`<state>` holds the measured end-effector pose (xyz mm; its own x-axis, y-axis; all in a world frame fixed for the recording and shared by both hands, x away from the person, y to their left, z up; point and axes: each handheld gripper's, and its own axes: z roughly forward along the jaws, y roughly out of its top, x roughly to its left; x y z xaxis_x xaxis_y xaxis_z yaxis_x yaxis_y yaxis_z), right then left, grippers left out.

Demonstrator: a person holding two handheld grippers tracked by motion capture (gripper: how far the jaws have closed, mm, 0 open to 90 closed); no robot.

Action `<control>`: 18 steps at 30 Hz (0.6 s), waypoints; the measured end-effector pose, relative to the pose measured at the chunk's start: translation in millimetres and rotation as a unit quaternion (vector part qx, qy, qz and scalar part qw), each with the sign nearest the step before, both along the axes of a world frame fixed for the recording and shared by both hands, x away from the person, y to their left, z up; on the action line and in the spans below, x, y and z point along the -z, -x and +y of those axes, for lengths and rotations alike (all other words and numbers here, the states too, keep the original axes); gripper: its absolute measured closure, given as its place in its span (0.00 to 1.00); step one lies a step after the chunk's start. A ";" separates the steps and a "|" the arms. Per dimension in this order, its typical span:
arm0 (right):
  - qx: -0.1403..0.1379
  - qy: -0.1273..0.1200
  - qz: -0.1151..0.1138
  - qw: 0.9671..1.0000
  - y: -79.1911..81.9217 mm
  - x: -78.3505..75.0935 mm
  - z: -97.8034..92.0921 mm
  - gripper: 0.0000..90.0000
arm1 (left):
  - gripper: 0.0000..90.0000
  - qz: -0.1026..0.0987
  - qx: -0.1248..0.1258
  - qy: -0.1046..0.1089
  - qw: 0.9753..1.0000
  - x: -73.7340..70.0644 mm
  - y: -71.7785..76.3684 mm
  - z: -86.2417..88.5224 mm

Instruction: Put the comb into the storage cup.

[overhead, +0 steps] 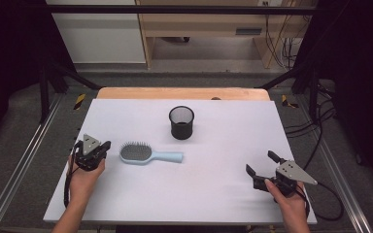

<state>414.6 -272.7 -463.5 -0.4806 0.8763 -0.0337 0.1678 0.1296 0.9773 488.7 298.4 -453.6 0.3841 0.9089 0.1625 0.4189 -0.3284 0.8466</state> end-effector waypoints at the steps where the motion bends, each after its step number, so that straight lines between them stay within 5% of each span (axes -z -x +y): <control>1: 0.000 0.001 0.000 1.000 0.0 0.0 0.0 0.07 | 1.00 0.005 0.002 -0.005 1.000 1.9 -2.5 -1.8; 18: -0.003 0.002 0.001 1.000 1.5 -0.6 1.2 0.07 | 1.00 0.044 0.016 -0.027 0.999 16.2 -16.6 -17.3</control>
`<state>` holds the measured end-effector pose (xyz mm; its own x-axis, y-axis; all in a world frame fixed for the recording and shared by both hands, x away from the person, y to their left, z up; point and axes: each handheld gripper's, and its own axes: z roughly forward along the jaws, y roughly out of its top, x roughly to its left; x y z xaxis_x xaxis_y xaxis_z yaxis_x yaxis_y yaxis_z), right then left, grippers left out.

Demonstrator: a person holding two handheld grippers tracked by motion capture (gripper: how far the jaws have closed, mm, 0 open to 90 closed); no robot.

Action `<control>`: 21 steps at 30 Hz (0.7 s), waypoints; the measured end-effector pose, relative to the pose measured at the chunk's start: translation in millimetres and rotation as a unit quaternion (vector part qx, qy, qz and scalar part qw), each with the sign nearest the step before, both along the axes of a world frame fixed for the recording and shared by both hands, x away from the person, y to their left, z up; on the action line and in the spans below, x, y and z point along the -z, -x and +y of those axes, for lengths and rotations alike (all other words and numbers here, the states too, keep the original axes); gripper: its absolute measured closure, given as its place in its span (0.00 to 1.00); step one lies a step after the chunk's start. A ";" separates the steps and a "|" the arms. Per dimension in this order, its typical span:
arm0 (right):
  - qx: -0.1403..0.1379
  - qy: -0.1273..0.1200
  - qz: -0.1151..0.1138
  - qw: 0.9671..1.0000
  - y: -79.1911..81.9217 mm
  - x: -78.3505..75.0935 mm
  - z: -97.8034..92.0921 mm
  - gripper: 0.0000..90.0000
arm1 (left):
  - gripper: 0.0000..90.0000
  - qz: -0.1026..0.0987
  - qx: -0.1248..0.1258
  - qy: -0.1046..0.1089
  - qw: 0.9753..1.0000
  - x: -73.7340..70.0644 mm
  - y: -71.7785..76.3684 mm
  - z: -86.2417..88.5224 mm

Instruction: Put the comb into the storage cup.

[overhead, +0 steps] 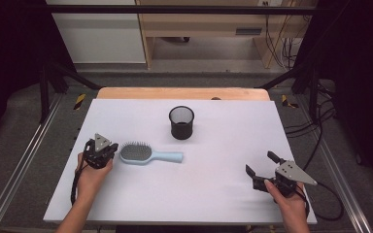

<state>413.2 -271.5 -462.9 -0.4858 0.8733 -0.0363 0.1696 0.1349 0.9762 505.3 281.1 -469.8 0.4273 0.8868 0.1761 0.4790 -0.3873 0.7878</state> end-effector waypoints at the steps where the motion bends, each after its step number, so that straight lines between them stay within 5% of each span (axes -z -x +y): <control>1: 0.000 0.000 0.000 1.000 0.0 0.0 0.0 0.07 | 1.00 0.000 0.000 0.000 1.000 0.0 0.0 0.0; 21: -0.001 0.001 -0.001 1.000 0.9 -0.4 0.0 0.07 | 1.00 0.001 -0.001 -0.002 1.000 2.3 -5.4 -11.5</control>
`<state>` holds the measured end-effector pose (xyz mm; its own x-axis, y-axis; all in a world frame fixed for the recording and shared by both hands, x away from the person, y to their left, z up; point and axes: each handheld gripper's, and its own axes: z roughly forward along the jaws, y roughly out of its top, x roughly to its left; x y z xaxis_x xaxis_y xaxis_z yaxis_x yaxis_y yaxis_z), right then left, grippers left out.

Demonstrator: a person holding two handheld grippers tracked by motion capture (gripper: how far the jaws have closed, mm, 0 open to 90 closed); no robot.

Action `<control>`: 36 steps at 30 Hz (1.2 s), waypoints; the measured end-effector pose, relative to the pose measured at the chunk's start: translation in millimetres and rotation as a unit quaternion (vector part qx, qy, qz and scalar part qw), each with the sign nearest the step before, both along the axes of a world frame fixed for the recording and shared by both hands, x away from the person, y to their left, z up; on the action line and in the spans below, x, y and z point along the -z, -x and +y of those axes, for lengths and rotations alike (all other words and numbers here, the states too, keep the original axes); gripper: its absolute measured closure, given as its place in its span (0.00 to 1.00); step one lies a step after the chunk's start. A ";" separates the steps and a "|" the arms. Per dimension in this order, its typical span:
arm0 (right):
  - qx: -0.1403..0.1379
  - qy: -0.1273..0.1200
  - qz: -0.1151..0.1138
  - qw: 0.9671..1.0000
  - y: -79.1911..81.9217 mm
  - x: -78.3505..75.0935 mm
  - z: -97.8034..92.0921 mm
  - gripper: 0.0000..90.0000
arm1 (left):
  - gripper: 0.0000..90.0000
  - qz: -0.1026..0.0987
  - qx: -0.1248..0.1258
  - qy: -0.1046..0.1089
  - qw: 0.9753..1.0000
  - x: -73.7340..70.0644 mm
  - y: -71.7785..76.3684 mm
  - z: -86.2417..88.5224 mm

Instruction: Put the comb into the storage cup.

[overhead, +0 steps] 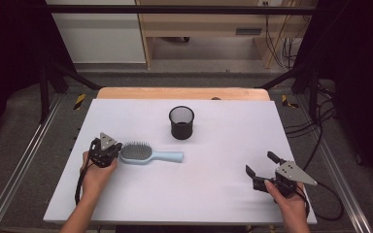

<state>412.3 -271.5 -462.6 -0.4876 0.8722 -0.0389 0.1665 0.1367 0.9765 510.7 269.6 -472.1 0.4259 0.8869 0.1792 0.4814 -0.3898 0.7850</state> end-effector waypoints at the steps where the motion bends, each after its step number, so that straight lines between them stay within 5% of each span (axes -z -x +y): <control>1: 0.000 0.000 0.000 1.000 0.1 0.0 0.0 0.07 | 1.00 0.000 0.000 0.001 1.000 0.0 -0.1 -0.8; 36: 0.002 -0.003 0.006 1.000 -0.1 -0.1 -0.3 0.08 | 1.00 -0.004 0.045 -0.013 0.999 0.1 -2.1 -54.0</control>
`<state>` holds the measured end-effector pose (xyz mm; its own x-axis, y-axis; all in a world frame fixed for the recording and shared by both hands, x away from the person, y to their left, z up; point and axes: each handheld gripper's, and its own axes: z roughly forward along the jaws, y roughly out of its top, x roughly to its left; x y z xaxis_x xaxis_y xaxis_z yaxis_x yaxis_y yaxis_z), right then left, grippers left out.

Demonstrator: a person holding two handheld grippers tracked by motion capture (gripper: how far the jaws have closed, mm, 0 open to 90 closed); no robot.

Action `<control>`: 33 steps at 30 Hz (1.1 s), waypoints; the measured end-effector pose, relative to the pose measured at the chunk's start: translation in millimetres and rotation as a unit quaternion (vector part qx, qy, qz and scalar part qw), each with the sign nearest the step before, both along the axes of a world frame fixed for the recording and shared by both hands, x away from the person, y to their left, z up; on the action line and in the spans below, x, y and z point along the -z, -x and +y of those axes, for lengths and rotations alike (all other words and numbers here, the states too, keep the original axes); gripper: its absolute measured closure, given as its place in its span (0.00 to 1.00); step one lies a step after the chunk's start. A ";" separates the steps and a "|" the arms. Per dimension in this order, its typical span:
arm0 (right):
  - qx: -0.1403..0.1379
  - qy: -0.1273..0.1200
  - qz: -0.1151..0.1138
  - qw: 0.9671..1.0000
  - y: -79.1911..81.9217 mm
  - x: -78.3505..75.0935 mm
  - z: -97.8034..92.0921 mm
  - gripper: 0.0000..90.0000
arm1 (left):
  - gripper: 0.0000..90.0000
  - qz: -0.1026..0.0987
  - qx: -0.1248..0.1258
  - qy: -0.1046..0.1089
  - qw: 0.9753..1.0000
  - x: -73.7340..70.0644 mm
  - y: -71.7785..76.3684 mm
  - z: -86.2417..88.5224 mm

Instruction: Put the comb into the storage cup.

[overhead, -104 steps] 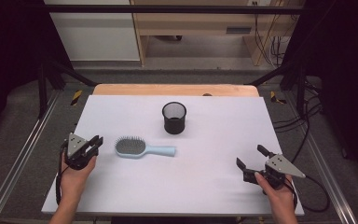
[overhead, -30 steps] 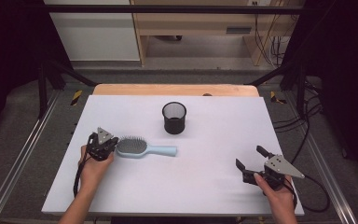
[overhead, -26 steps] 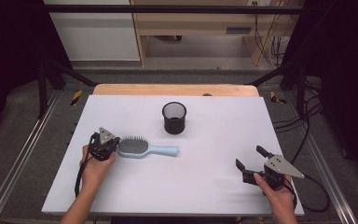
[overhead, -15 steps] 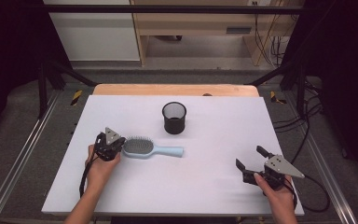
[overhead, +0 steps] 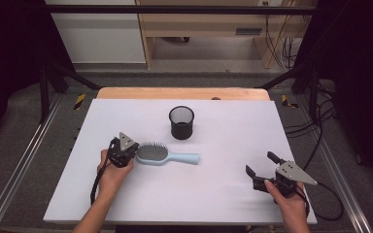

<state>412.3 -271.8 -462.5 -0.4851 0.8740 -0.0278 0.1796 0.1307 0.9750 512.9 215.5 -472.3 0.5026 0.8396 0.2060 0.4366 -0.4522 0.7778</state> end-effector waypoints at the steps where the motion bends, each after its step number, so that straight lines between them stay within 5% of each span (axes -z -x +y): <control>1: 0.000 -0.001 0.000 1.000 0.0 0.0 0.0 0.08 | 1.00 0.000 0.001 0.000 1.000 -0.1 -0.1 -1.9; 33: 0.008 -0.007 0.004 1.000 -1.3 -0.4 -3.3 0.08 | 1.00 -0.015 0.046 -0.018 0.999 0.2 -2.4 -57.1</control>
<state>413.7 -275.1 -462.1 -0.4719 0.8816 -0.0111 0.1889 0.1133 0.9754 515.2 158.5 -472.5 0.5703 0.7822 0.2508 0.3696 -0.5170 0.7720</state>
